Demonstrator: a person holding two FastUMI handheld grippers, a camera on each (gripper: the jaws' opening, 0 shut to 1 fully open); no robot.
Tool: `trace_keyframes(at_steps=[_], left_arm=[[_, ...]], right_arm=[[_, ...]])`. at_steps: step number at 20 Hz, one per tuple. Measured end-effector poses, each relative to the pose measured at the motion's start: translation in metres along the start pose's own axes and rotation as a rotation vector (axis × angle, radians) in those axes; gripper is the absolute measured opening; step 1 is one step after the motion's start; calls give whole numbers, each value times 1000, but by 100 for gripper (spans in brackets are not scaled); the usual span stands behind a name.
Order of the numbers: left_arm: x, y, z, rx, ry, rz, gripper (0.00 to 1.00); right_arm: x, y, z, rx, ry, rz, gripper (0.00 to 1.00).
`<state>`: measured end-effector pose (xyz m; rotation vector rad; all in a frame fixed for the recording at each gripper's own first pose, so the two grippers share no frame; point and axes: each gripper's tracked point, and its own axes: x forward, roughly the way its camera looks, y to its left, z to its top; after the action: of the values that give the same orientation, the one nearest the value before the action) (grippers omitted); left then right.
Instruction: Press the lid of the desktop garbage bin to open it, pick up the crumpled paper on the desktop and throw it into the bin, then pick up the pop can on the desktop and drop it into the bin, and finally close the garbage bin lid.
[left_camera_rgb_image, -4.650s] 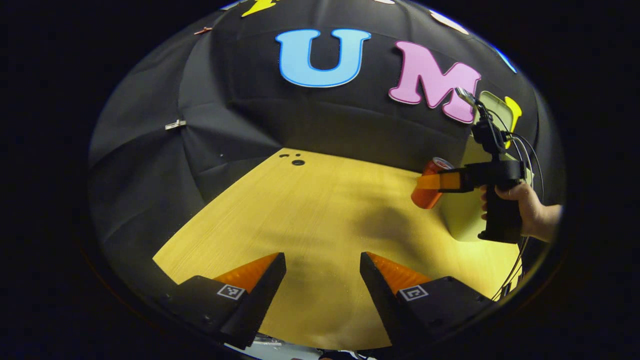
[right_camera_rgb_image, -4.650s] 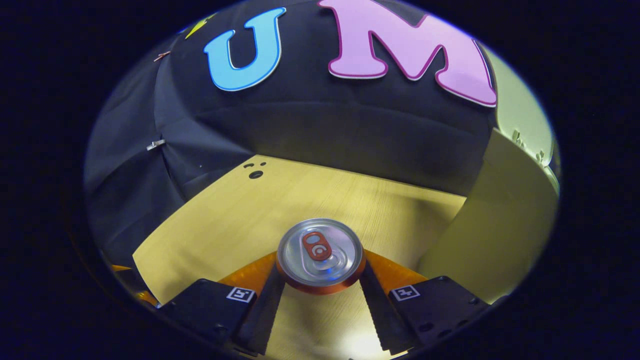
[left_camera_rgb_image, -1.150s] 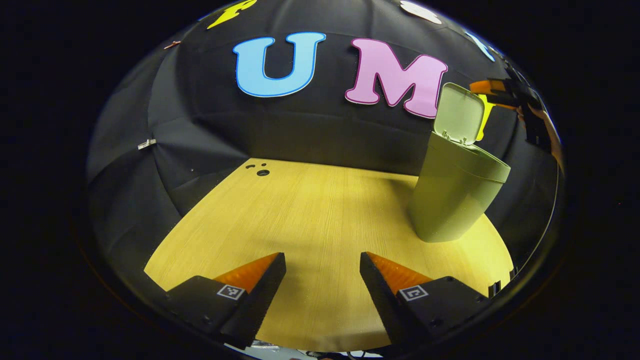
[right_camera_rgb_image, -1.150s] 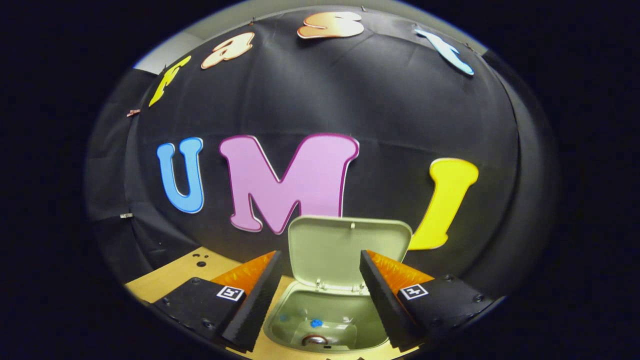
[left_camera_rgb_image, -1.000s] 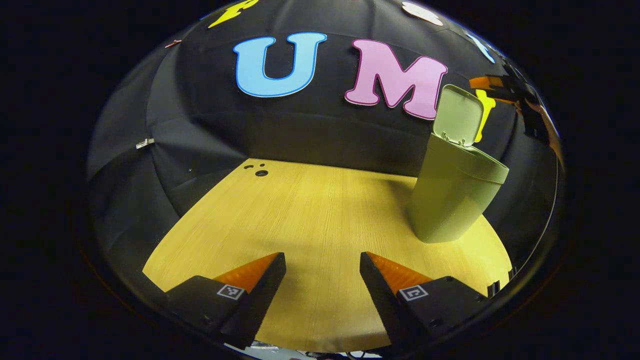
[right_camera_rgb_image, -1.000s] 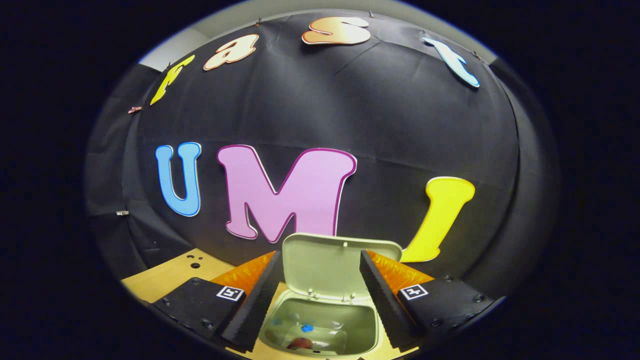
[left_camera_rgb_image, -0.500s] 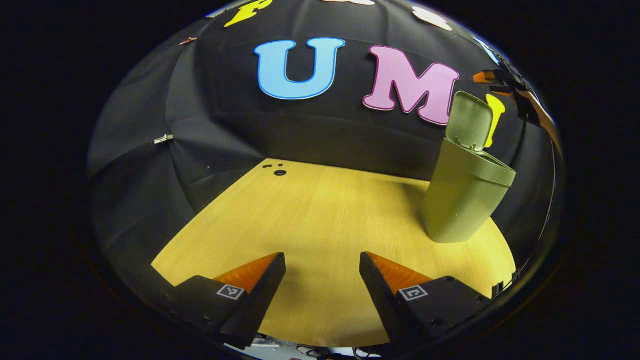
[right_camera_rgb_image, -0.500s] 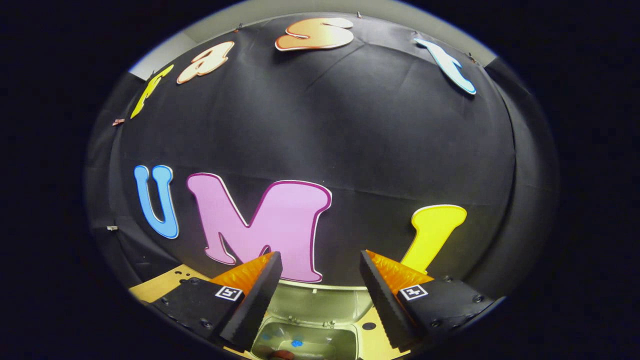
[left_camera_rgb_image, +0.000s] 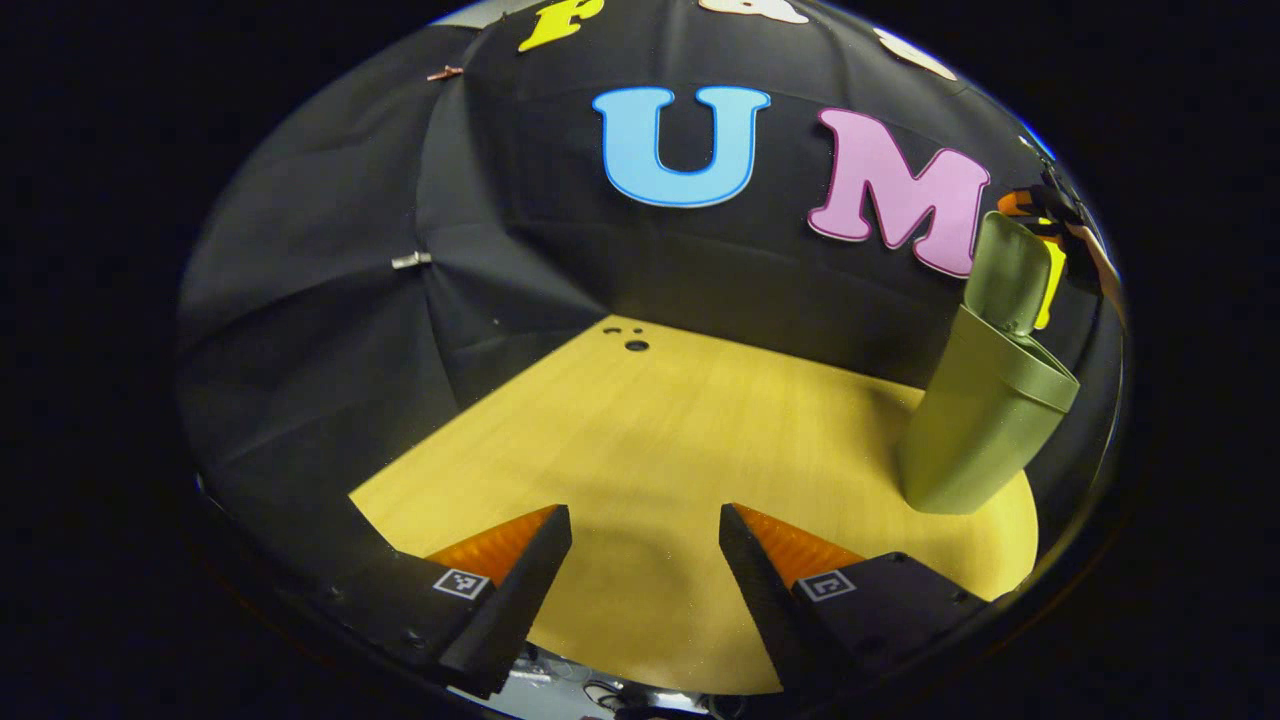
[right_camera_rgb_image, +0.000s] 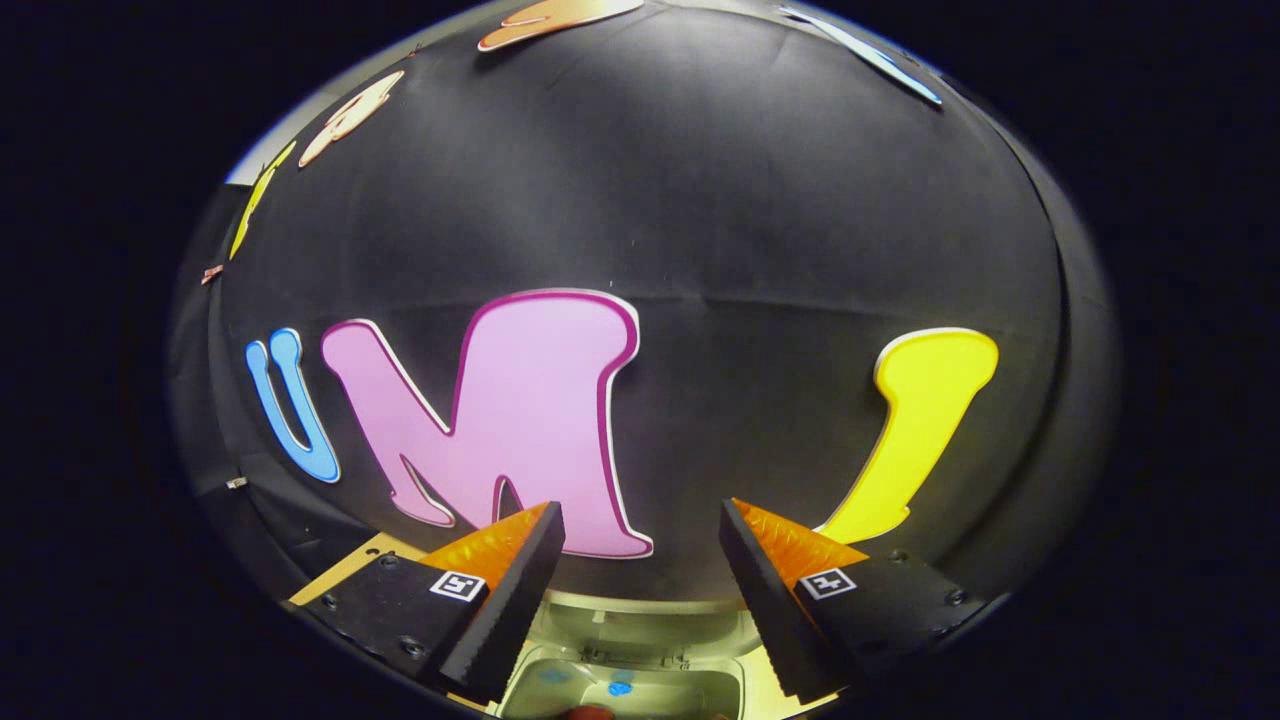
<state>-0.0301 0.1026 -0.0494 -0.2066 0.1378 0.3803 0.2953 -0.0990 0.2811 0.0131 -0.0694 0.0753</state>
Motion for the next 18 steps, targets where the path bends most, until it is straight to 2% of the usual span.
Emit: trace_keyframes(at_steps=[2, 6, 12, 13, 14, 18], left_arm=[[-1, -10, 15, -8, -22, -16, 96], [3, -29, 31, 54, -47, -70, 96], [34, -65, 26, 125, -7, -262, 96], [37, -68, 29, 135, -12, -285, 93], [41, -68, 31, 148, -18, -306, 96], [51, -70, 31, 169, -16, -370, 96]], right_arm=[[1, 0, 0, 10, 2, 5, 98], [-12, 2, -9, 13, 32, -14, 99], [-47, 4, -32, 4, 80, -83, 100], [-53, 5, -37, -1, 86, -96, 100], [-59, 5, -43, -6, 91, -110, 100], [-82, 9, -74, -17, 124, -156, 100]])
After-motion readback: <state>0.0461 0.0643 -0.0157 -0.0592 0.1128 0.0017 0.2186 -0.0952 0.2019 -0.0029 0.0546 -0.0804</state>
